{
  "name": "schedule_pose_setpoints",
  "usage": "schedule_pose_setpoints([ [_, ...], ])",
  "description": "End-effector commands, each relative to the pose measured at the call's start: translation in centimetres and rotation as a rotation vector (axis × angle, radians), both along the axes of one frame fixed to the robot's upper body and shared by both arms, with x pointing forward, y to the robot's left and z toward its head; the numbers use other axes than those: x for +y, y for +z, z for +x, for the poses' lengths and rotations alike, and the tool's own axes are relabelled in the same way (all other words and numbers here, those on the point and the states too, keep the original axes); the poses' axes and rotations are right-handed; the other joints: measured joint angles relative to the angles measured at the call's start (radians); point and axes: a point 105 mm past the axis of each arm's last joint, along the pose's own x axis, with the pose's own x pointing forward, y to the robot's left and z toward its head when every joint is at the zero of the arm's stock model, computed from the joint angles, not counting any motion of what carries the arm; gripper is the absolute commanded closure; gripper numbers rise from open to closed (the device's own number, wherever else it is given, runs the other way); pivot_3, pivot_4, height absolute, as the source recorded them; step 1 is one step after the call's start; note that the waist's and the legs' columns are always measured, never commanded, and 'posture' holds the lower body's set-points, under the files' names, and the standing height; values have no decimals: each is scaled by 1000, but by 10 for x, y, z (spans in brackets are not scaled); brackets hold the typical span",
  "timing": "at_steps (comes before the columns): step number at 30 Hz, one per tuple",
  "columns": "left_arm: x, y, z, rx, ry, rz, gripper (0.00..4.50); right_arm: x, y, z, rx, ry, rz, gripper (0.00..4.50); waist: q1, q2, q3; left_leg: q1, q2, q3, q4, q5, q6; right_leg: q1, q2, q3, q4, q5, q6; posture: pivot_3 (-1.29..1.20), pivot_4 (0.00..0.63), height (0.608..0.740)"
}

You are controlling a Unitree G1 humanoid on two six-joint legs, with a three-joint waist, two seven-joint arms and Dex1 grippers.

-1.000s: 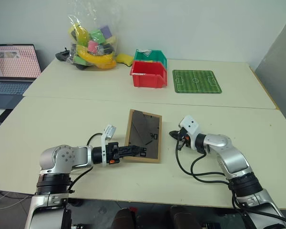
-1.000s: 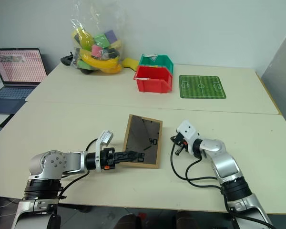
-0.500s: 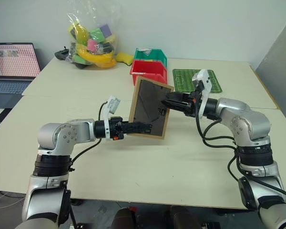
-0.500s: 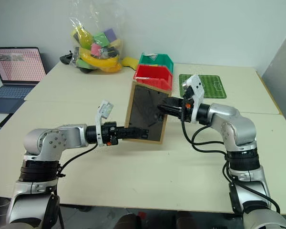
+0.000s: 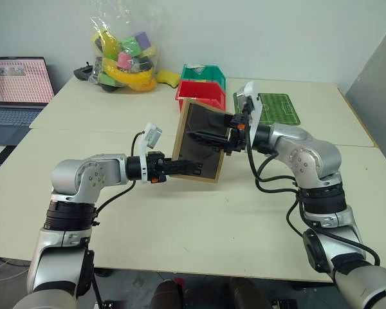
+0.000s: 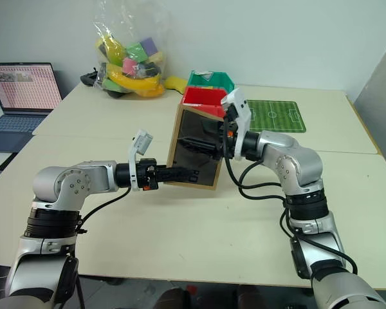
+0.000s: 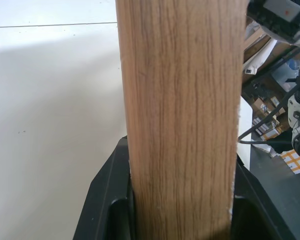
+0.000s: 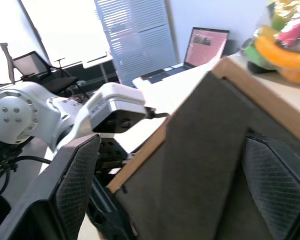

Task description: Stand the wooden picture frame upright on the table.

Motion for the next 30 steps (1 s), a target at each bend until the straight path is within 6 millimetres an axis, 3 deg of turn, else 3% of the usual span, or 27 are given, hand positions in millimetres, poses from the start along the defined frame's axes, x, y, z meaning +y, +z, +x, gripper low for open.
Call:
schedule_pose_setpoints([
  [1,-9,29,-9,-125,-75,-56,3228,10,1,-30,32,176,16,19,0,0,0,0,0,0,0,0,0,0,0,0,0,0,0,0,150,740],
  [6,-5,28,-14,-111,-76,-59,3228,-15,-6,-47,75,240,-20,19,2,0,0,-2,0,-2,0,0,0,0,0,-2,-1,0,0,0,150,740],
  [11,-3,28,-25,-38,-107,-94,3228,-44,-12,-45,85,142,-55,19,1,0,0,-2,0,-3,1,0,0,0,0,-2,0,0,0,0,150,740],
  [14,1,29,-32,31,-127,-127,3228,-70,-15,-39,5,7,-111,19,0,0,0,-2,0,-3,1,0,1,0,0,-2,-1,0,0,0,150,740],
  [16,6,30,-34,90,-122,-149,3228,-89,-14,-29,-205,-134,-188,19,0,0,0,-2,0,-3,0,0,1,0,0,-2,-1,0,0,0,150,740],
  [19,11,33,-38,200,-130,-198,3228,-109,-21,-20,-728,-275,-454,19,0,-1,0,-3,-1,-4,1,0,1,0,1,-2,-2,0,1,0,150,740],
  [21,12,34,-41,250,-141,-213,3228,-112,-33,-19,-1063,-257,-615,19,-1,-1,1,-3,-2,-3,1,0,1,0,1,-3,-2,-1,1,0,150,740],
  [24,11,38,-41,291,-155,-263,3228,-106,-31,-19,-1462,-253,-651,19,-9,-1,1,-2,-1,-2,1,0,0,0,1,-1,-1,-1,1,0,150,740],
  [30,1,42,-46,333,-208,-331,3228,-77,-32,-10,-1755,-235,-580,19,-20,-1,1,0,0,-2,1,4,-7,0,-1,0,2,0,0,0,150,740],
])
